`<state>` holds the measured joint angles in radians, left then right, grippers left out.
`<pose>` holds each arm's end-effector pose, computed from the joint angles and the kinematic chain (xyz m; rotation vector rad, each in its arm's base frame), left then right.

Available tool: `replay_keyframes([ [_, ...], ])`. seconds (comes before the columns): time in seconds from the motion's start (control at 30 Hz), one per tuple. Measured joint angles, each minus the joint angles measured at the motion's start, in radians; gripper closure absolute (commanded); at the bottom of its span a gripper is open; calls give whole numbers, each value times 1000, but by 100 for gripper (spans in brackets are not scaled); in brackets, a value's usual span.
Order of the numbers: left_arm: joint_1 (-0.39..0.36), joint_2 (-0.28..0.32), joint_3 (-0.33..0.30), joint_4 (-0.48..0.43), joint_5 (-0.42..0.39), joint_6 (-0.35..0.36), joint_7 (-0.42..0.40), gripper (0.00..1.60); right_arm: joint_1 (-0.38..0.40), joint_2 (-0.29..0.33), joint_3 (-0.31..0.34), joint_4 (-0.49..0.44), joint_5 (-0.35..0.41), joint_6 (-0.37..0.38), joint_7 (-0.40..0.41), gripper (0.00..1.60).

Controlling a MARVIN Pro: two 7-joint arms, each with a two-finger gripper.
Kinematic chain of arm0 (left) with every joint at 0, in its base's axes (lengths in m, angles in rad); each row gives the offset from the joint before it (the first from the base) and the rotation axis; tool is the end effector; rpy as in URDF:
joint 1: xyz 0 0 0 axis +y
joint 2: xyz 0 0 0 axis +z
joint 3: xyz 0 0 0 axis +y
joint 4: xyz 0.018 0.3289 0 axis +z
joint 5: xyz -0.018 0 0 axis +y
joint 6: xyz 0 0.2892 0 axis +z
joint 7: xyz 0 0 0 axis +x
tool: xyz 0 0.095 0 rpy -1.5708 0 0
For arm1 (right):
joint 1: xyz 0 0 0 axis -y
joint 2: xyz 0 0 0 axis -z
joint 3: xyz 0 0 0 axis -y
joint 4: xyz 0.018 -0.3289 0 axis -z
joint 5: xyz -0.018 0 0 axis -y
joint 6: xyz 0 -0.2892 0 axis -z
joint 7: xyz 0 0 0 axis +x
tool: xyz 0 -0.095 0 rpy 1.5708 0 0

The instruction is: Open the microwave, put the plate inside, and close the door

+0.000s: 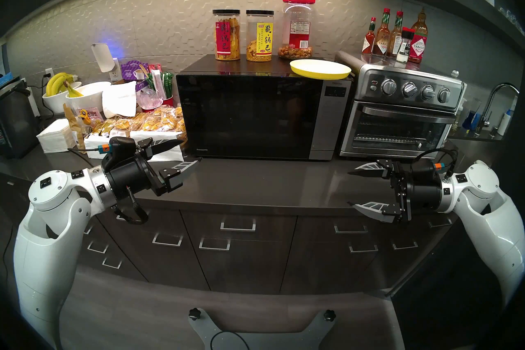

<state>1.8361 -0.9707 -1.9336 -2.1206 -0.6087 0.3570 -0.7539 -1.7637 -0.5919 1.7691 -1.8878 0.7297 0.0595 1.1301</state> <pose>0.2882 0.1235 -0.1721 1.8092 -0.8183 1.7922 0.2996 -0.1573 -0.1680 -1.5432 -1.3502 -1.4431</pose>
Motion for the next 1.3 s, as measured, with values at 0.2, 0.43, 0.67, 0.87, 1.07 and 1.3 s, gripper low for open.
replay_keyframes([
  [0.2, 0, 0, 0, 0, 0, 0, 0, 0, 5, 0, 0, -4, 1, 15, -9, 0],
  [0.43, 0, 0, 0, 0, 0, 0, 0, 0, 19, 0, -13, -15, -6, 43, -38, 0],
  [0.67, 0, 0, 0, 0, 0, 0, 0, 0, 41, 2, -59, -30, -52, 84, -96, 0],
  [0.87, 0, 0, 0, 0, 0, 0, 0, 0, 70, 3, -102, -41, -91, 128, -153, 0],
  [1.07, 0, 0, 0, 0, 0, 0, 0, 0, 107, 0, -148, -47, -132, 178, -219, 0],
  [1.3, 0, 0, 0, 0, 0, 0, 0, 0, 147, -16, -186, -47, -175, 225, -292, 0],
])
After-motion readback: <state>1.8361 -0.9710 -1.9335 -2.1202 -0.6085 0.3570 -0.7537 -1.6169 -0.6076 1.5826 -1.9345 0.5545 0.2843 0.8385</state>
